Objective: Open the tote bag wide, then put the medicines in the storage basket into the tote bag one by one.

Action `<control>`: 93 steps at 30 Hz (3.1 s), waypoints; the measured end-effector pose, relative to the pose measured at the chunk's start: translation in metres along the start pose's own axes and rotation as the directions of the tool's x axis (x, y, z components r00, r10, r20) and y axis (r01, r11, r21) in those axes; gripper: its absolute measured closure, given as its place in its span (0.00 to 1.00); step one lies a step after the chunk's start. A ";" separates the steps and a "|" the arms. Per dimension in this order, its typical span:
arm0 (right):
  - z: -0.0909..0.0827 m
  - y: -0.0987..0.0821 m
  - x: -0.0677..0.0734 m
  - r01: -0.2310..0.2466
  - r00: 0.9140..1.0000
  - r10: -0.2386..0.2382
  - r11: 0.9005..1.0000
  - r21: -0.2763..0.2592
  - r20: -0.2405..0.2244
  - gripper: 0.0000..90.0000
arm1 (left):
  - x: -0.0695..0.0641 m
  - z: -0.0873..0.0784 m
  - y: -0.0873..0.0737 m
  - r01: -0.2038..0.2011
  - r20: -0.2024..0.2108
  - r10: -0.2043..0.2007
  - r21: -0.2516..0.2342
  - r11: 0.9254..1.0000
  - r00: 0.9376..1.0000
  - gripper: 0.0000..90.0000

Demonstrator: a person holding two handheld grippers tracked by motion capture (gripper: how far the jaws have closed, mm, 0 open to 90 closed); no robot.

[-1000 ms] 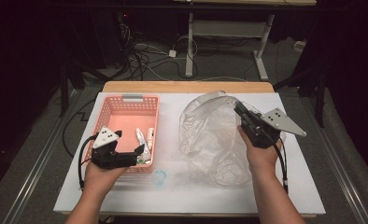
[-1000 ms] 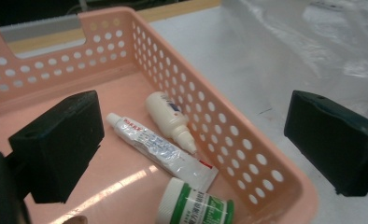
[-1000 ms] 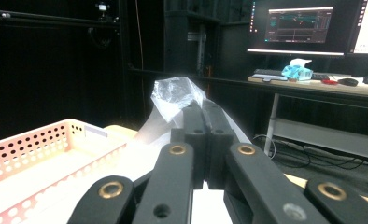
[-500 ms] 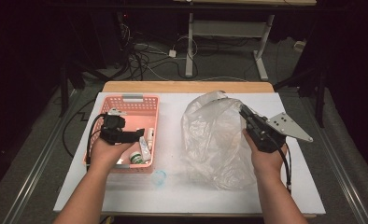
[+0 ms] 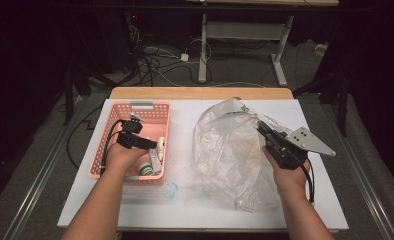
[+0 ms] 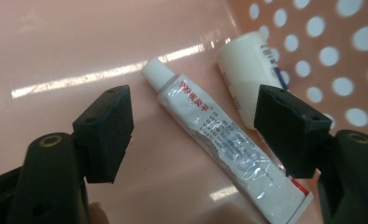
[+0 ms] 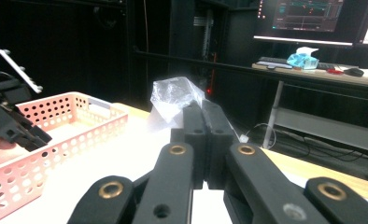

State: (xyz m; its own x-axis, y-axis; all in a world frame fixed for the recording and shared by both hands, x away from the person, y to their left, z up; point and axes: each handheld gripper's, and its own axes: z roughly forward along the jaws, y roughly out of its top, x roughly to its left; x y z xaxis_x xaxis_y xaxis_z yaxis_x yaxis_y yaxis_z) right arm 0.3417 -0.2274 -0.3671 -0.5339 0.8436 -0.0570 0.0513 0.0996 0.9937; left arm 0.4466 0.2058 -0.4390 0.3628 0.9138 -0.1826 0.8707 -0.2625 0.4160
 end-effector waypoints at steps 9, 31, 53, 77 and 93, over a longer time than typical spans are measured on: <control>0.003 -0.008 -0.001 0.005 1.000 -0.005 1.000 0.029 -0.023 1.00 | -0.001 0.011 0.005 0.020 -0.007 -0.019 0.102 0.995 1.000 0.40; 0.003 -0.011 -0.007 -0.012 0.998 0.014 0.999 0.039 -0.055 1.00 | -0.018 0.018 0.007 -0.092 -0.088 0.106 0.145 0.985 0.990 0.73; 0.000 -0.011 -0.006 0.002 0.998 0.000 1.000 0.028 -0.060 1.00 | -0.019 -0.019 -0.002 -0.110 -0.118 0.102 -0.066 0.992 0.988 0.73; -0.002 -0.010 0.000 0.017 0.998 -0.015 1.000 0.024 -0.064 1.00 | -0.036 -0.059 -0.049 -0.170 -0.065 0.158 -0.418 0.892 0.985 0.73; -0.003 -0.009 0.002 0.027 0.998 -0.026 0.999 0.023 -0.061 1.00 | -0.042 -0.065 -0.079 -0.174 -0.058 0.167 -0.502 0.847 0.984 0.73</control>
State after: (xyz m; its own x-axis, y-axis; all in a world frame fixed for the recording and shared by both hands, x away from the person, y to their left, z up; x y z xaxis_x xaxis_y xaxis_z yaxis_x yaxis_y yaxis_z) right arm 0.3376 -0.2287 -0.3763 -0.5859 0.8067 -0.0765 0.0562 0.1347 0.9893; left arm 0.3408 0.2079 -0.4062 0.4831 0.8736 -0.0582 0.5082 -0.2256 0.8312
